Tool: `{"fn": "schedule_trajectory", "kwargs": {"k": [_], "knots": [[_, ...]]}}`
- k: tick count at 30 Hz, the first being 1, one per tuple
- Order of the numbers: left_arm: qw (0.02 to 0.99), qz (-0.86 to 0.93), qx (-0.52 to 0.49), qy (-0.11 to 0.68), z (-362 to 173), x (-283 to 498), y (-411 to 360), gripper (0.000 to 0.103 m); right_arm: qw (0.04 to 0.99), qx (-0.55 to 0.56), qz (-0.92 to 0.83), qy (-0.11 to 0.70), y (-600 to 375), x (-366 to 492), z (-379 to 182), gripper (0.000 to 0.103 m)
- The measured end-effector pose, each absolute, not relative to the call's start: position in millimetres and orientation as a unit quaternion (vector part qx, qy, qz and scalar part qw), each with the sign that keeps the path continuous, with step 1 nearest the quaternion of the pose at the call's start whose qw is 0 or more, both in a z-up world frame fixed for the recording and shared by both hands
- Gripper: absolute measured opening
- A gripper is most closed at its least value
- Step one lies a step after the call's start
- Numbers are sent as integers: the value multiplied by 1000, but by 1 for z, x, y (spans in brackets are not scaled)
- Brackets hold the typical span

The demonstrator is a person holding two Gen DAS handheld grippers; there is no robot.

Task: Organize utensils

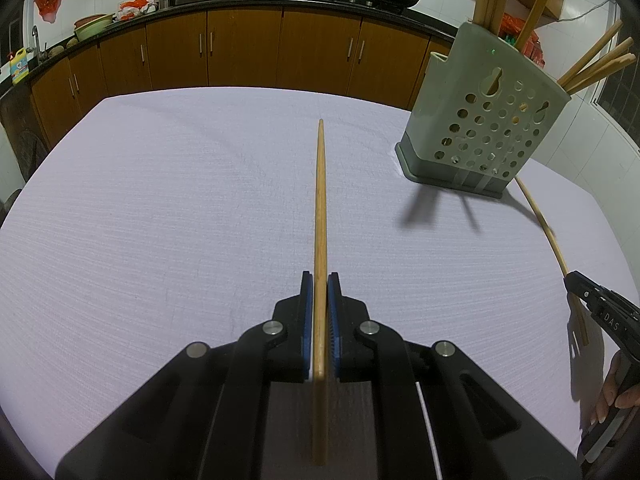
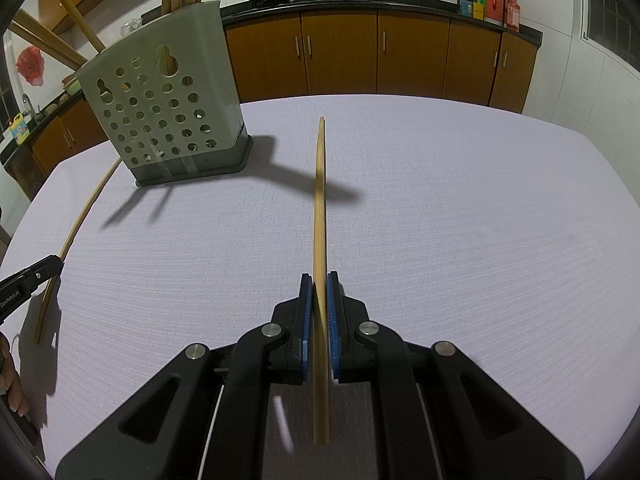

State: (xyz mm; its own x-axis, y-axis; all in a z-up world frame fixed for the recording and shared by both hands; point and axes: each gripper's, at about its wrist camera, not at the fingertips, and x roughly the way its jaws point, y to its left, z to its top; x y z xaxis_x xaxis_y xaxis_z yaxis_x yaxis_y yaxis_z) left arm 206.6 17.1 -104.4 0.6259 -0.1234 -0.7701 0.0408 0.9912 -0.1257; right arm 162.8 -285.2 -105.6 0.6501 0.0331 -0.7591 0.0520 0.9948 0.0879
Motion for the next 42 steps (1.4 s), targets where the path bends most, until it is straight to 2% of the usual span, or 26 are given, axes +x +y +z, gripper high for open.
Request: {"fn": "schedule_trajectory", "kwargs": {"k": [42], "knots": [[901, -46, -31, 431, -103, 205, 15, 10, 908, 50, -6, 417, -287, 160, -106, 9]]}}
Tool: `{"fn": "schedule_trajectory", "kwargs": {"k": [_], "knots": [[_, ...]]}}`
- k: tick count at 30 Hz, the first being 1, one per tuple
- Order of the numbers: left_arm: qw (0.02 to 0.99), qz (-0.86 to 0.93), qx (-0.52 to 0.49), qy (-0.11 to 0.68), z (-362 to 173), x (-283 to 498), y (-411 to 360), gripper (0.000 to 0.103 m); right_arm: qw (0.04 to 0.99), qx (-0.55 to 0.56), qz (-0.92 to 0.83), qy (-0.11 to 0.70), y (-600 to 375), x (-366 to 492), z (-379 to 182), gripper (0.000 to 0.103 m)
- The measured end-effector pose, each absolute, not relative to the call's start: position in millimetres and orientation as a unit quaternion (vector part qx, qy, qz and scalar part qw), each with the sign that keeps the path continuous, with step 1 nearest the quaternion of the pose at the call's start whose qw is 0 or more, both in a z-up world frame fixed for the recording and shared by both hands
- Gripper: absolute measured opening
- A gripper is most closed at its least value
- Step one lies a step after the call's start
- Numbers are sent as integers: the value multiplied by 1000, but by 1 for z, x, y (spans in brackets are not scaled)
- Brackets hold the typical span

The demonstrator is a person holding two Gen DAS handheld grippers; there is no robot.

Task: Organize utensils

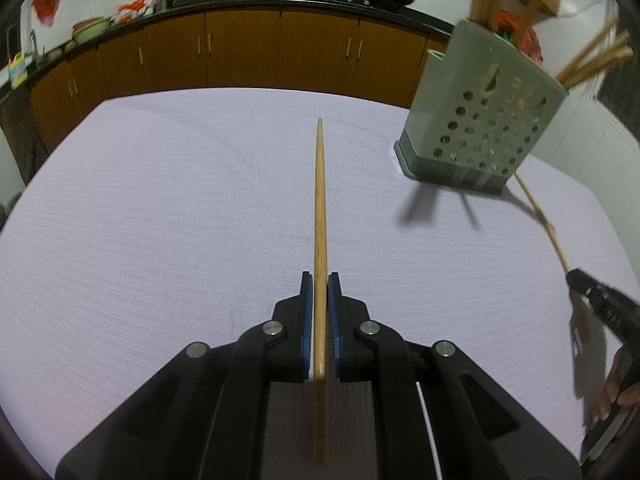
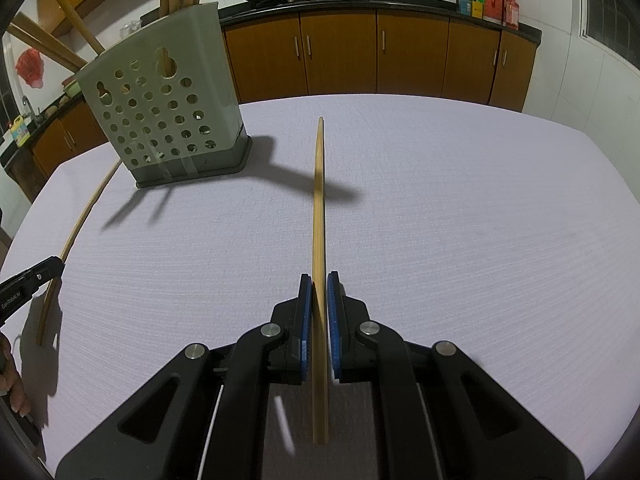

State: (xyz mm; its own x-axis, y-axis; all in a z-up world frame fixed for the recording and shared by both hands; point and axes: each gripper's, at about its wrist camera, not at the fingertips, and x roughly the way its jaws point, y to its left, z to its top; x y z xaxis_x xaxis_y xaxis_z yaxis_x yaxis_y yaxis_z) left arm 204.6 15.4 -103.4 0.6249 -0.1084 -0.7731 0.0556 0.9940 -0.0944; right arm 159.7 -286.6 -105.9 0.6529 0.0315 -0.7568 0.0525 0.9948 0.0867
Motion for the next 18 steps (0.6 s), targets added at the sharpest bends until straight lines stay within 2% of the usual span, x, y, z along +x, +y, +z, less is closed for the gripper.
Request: {"fn": "schedule_trajectory", "kwargs": {"k": [12, 18], "knots": [[901, -42, -4, 431, -102, 194, 13, 8, 910, 43, -6, 413, -285, 156, -104, 8], [925, -49, -17, 376, -57, 182, 22, 8, 938, 44, -11, 344, -290, 141, -61, 8]]}}
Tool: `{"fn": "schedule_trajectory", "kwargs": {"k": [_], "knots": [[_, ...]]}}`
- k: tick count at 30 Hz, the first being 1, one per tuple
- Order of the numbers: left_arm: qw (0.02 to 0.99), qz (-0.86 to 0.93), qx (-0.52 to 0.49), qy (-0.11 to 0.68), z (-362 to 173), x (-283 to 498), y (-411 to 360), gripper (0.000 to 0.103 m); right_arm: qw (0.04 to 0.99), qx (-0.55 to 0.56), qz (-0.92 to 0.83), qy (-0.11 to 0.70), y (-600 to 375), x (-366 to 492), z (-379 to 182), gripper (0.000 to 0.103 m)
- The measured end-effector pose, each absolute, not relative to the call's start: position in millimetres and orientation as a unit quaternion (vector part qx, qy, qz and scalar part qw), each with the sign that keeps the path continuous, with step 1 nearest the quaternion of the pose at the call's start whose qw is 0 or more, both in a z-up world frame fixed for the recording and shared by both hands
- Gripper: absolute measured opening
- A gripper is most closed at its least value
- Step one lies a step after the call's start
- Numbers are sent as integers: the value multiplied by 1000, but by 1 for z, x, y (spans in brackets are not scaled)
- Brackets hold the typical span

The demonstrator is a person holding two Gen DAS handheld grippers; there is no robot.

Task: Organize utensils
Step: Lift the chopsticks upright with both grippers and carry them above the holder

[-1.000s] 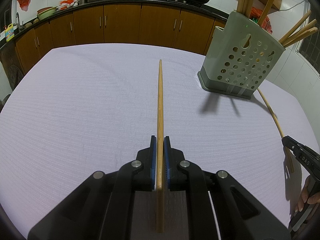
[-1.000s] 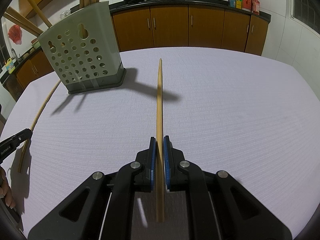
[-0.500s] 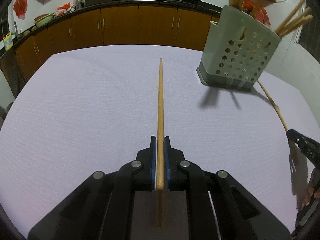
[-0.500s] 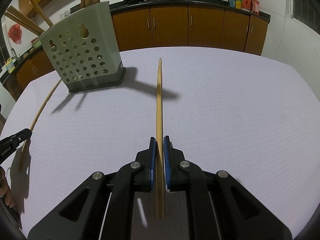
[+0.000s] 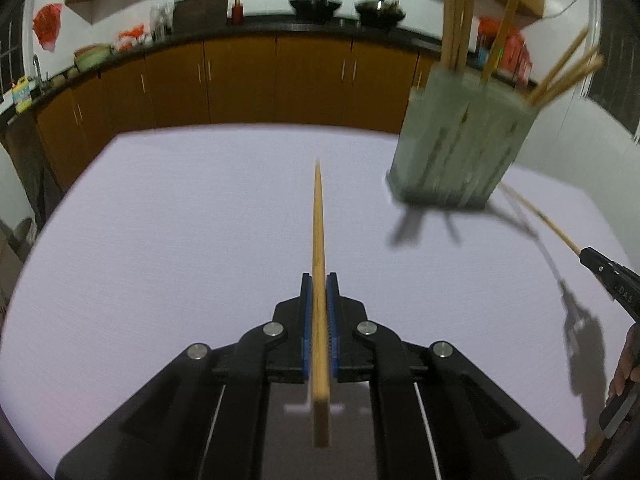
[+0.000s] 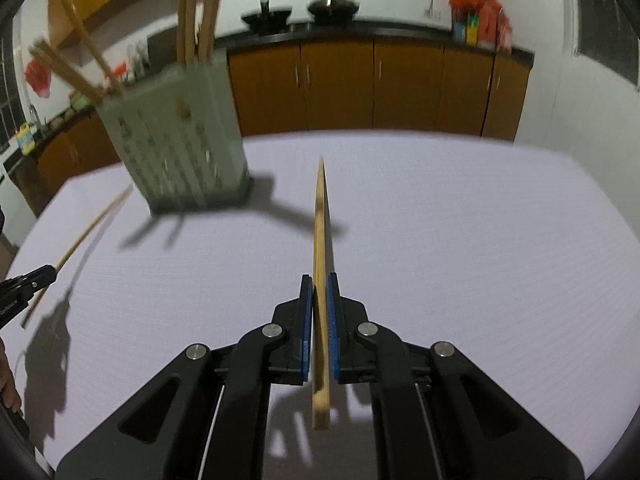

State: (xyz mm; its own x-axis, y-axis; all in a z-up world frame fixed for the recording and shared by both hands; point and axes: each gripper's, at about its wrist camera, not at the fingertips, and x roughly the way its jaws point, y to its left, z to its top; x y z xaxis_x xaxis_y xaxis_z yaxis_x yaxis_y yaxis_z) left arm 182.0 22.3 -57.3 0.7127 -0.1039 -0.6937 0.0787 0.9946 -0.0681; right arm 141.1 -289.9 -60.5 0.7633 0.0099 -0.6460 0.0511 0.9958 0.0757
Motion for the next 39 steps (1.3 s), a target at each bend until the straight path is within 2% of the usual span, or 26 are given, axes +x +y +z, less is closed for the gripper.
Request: {"fn": "schedule_trajectory", "kwargs": {"k": [8, 13, 15, 16, 17, 21, 28, 30, 32, 35, 39], "knots": [[953, -59, -27, 295, 7, 173, 28, 8, 965, 50, -14, 256, -289, 129, 0, 8], [959, -60, -20, 275, 23, 175, 26, 8, 957, 46, 5, 287, -291, 140, -11, 8], [959, -60, -21, 278, 20, 175, 26, 8, 949, 38, 8, 314, -291, 143, -26, 19], [958, -61, -22, 280, 19, 174, 27, 8, 945, 32, 2, 326, -290, 144, -37, 34], [957, -61, -24, 282, 17, 173, 28, 8, 942, 28, -6, 333, -291, 145, -46, 39], [955, -62, -26, 288, 11, 170, 30, 8, 928, 40, -39, 369, -310, 150, -78, 39], [955, -63, -28, 290, 9, 167, 33, 8, 911, 69, -78, 400, -348, 154, -98, 39], [954, -63, -27, 290, 10, 168, 34, 8, 902, 73, -73, 420, -352, 156, -107, 28], [954, -64, -27, 290, 11, 167, 34, 8, 903, 71, -68, 418, -354, 153, -110, 10], [955, -66, -29, 288, 13, 166, 33, 8, 904, 61, -58, 418, -349, 153, -108, 8], [958, -69, -29, 276, 22, 162, 33, 8, 925, 73, -54, 370, -345, 147, -77, 8]]}}
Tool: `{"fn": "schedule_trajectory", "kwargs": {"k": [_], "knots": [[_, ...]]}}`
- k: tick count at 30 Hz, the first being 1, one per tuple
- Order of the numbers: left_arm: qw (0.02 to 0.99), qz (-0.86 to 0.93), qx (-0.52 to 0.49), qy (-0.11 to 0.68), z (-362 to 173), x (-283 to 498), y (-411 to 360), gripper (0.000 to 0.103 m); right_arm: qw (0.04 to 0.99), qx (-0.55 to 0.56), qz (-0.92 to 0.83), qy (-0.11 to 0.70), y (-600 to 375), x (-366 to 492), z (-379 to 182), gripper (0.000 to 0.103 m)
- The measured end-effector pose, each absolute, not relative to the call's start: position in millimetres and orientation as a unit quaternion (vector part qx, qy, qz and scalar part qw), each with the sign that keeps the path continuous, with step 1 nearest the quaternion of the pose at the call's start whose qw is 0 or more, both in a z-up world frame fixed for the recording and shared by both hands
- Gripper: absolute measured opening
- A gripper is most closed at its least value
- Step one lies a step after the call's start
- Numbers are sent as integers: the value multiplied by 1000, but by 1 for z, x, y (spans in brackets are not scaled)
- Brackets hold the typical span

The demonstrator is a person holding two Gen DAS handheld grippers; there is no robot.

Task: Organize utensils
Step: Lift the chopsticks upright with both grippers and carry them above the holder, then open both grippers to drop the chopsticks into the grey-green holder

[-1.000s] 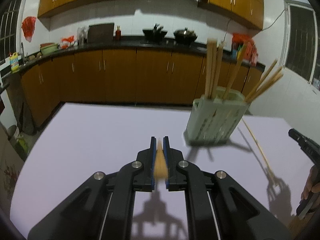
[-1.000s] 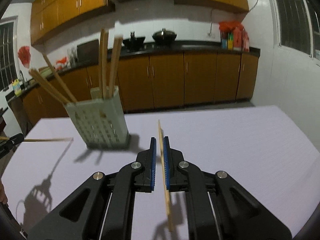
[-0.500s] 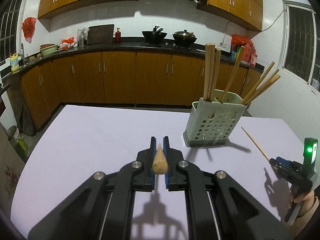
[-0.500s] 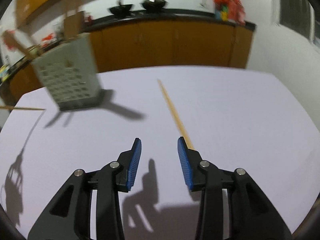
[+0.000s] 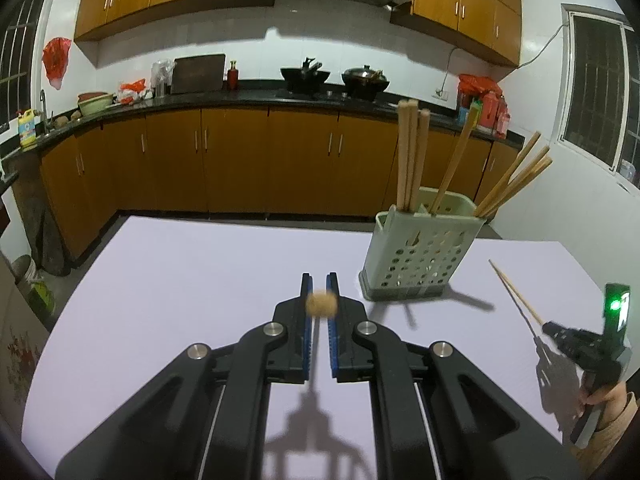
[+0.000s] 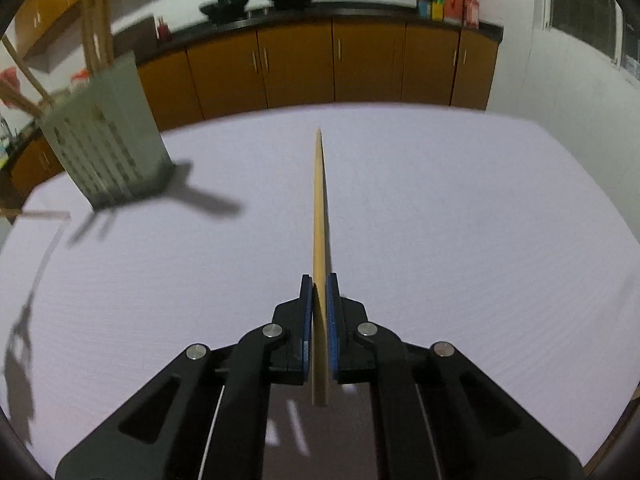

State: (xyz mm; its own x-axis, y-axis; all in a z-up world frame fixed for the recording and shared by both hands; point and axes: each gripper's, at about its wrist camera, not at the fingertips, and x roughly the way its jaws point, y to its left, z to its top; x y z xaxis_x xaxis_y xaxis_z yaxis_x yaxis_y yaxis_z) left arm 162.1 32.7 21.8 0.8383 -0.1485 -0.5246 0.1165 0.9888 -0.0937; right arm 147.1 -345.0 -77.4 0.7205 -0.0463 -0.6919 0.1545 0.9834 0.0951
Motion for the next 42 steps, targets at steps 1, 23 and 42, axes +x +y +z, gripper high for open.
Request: {"fn": "schedule_trajectory", "kwargs": {"k": [1, 23, 42], "knots": [[959, -70, -29, 272, 25, 161, 33, 8, 929, 75, -54, 358, -344, 147, -69, 8], [965, -177, -41, 190, 113, 156, -6, 8, 989, 77, 56, 118, -303, 110, 114, 8], [988, -136, -60, 50, 172, 215, -61, 8, 992, 74, 95, 43, -260, 164, 140, 8]]}}
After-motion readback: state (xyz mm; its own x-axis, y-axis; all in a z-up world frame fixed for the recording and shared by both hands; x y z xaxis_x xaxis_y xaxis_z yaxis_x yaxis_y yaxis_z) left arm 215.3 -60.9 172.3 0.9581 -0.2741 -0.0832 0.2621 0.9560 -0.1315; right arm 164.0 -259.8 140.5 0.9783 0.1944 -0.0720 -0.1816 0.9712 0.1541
